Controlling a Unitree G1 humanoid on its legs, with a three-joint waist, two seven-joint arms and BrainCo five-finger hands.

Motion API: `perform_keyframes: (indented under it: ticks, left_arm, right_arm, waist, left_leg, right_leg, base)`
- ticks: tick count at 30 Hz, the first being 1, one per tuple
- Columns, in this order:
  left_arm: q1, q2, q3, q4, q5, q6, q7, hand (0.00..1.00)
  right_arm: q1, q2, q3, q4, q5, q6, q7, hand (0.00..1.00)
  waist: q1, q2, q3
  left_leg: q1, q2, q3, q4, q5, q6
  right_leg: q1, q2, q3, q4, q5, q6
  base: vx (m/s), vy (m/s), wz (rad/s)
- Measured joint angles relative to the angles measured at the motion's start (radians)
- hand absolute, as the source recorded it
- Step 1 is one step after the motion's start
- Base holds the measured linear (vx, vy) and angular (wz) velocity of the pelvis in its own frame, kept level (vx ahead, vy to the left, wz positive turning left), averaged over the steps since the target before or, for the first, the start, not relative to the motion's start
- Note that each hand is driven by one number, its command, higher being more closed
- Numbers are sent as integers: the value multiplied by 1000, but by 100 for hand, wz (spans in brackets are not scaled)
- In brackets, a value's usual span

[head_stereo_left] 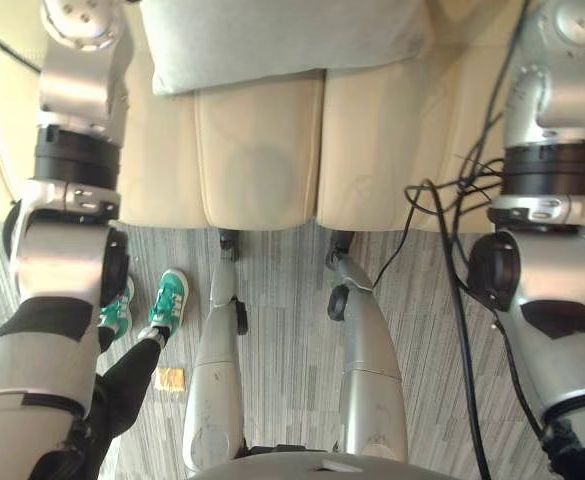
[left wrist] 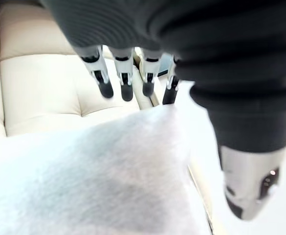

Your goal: Pick up cushions and gather them together orderly.

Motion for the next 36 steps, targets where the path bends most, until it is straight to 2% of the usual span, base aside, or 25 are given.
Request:
perform_keyframes:
  ticks: [2, 5, 8, 11, 12, 14, 15, 16, 18, 19, 21, 23, 25, 29, 36]
  left_arm:
    - [43, 33, 19, -5, 0, -4, -15, 0]
    - [164, 73, 136, -42, -10, -10, -29, 0]
    - [347, 67, 218, -158, -34, -15, -35, 0]
    - [574, 8, 288, -273, -52, -23, -43, 0]
    - [717, -60, 329, -337, -52, -27, -50, 0]
    - [885, -152, 350, -402, -52, -31, -68, 0]
    - [993, -210, 350, -424, -52, -33, -88, 0]
    - [1093, -272, 348, -425, -52, -32, -109, 0]
    - [1207, -336, 344, -414, -48, -29, -147, 0]
    - [1290, -382, 334, -387, -31, -17, -186, 0]
    - [1355, -432, 330, -319, -7, -15, -225, 0]
    - [1416, -497, 345, -194, 2, -6, -261, 0]
    - [1456, -551, 351, -62, 10, 15, -290, 0]
    - [1467, -618, 372, 160, 49, 31, -312, 0]
    - [1455, -607, 424, 292, 88, 43, -323, 0]
  right_arm:
    - [27, -54, 0, -26, 24, -13, 26, 0]
    - [124, -115, 1, -153, 63, -48, 79, 0]
    - [305, -148, -12, -295, 73, -64, 113, 0]
    - [558, -132, -61, -445, 76, -76, 163, 0]
    - [709, -87, -101, -517, 73, -81, 198, 0]
    - [876, 6, -136, -598, 63, -84, 240, 0]
    - [988, 88, -143, -637, 52, -86, 274, 0]
    - [1099, 182, -143, -666, 28, -87, 303, 0]
    - [1213, 288, -125, -665, 12, -86, 356, 0]
    - [1301, 360, -99, -665, -6, -86, 401, 0]
    - [1386, 417, -53, -661, -5, -87, 446, 0]
    - [1481, 479, 27, -635, -14, -89, 487, 0]
    - [1527, 511, 95, -517, -55, -87, 542, 0]
    - [1549, 546, 117, -221, -97, -71, 579, 0]
    - [1516, 556, 109, 124, -257, -22, 588, 0]
  waist:
    - [3, -1, 0]
    - [0, -1, -1]
    - [-9, -1, -1]
    - [-10, -2, -2]
    - [-11, -3, -5]
    - [-15, -9, -11]
    - [-17, -20, -25]
    - [-18, -30, -51]
    - [-17, -45, -88]
    - [-16, -49, -127]
    - [-18, -48, -171]
    - [-17, -49, -206]
    - [-20, -48, -247]
    - [-22, -47, -302]
    - [-17, -41, -351]
  left_leg:
    - [37, 12, 17, 0, -16, 4]
    - [89, 31, 42, 0, -28, 5]
    - [141, 32, 52, 0, -41, 17]
    - [211, 30, 64, 0, -56, 15]
    - [256, 29, 67, 0, -70, 16]
    - [309, 28, 70, 0, -88, 17]
    - [342, 27, 74, 0, -101, 16]
    - [373, 26, 79, 0, -120, 20]
    - [420, 28, 99, 1, -139, 21]
    - [458, 28, 115, 1, -158, 19]
    - [486, 26, 135, 29, -189, 20]
    - [540, 28, 171, 70, -236, 21]
    - [594, 35, 207, 106, -280, 17]
    - [661, 39, 226, 129, -318, 12]
    - [751, 37, 266, 130, -348, 8]
  right_leg:
    - [35, 17, 13, -18, 2, -1]
    - [94, 37, 28, -67, 8, 5]
    - [147, 47, 37, -80, 10, 15]
    - [216, 46, 42, -87, 5, 16]
    - [264, 46, 41, -99, 2, 17]
    - [322, 46, 41, -113, -7, 21]
    - [355, 46, 42, -118, -16, 24]
    - [388, 46, 45, -126, -28, 25]
    - [434, 49, 52, -145, -32, 28]
    - [476, 51, 64, -171, -38, 33]
    - [518, 51, 79, -206, -34, 33]
    - [585, 53, 107, -246, -21, 35]
    - [644, 59, 136, -273, -19, 36]
    - [719, 63, 153, -296, -21, 39]
    - [791, 67, 197, -320, -17, 46]
  base:
    - [-62, -142, -24]
    - [-49, -131, -27]
    - [7, -104, -10]
    - [51, -73, -6]
    - [78, -60, -6]
    - [90, -54, -6]
    - [124, -51, -5]
    - [124, -48, -11]
    - [117, -23, -20]
    - [112, -6, -34]
    - [83, 7, -37]
    - [81, 23, -50]
    - [51, 26, -47]
    - [61, 24, -19]
    - [39, 23, -20]
